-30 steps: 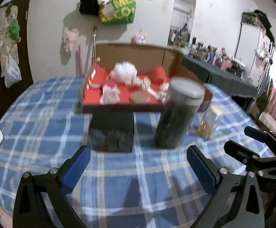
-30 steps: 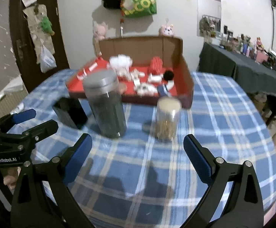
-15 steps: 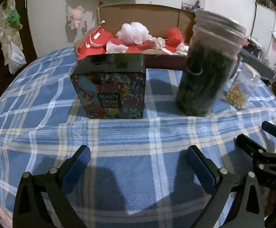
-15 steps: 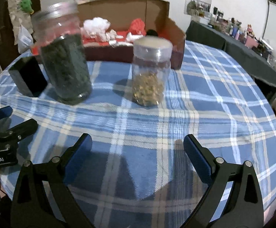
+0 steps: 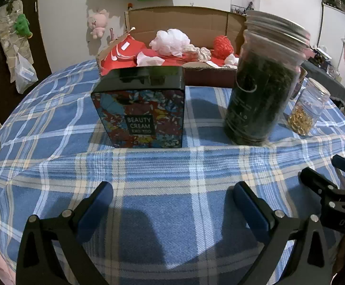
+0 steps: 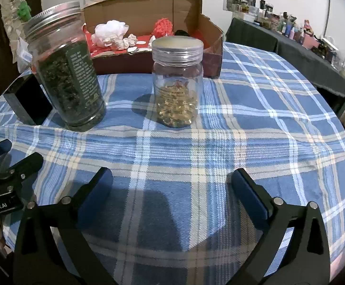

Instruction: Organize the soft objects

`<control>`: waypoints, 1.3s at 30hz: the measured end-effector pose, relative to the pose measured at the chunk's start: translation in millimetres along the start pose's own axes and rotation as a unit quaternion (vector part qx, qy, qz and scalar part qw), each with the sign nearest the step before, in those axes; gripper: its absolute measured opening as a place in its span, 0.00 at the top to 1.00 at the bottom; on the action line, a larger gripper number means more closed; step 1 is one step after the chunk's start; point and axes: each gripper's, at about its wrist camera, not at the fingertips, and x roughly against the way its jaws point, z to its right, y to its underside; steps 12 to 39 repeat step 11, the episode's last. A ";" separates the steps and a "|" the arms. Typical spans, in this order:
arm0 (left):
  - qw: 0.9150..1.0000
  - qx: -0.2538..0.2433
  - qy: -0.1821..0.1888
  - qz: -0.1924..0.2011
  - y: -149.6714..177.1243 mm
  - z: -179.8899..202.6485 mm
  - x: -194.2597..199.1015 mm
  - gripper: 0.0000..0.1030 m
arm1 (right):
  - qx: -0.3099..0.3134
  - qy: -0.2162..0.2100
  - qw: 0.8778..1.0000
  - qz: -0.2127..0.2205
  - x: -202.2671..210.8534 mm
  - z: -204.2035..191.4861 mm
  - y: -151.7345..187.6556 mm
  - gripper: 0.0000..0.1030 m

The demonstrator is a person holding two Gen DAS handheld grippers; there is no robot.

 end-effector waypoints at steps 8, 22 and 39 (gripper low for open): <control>1.000 0.002 0.000 0.001 -0.2 -0.6 0.0 0.00 | 0.000 0.000 1.000 0.000 -0.1 0.4 -0.6 0.00; 1.000 0.002 -0.001 0.001 -0.3 -0.9 0.3 0.00 | 0.000 0.000 1.000 0.000 -0.1 0.3 -0.5 0.00; 1.000 0.002 -0.001 0.001 -0.3 -0.9 0.3 0.00 | 0.000 0.000 1.000 0.000 -0.1 0.3 -0.5 0.00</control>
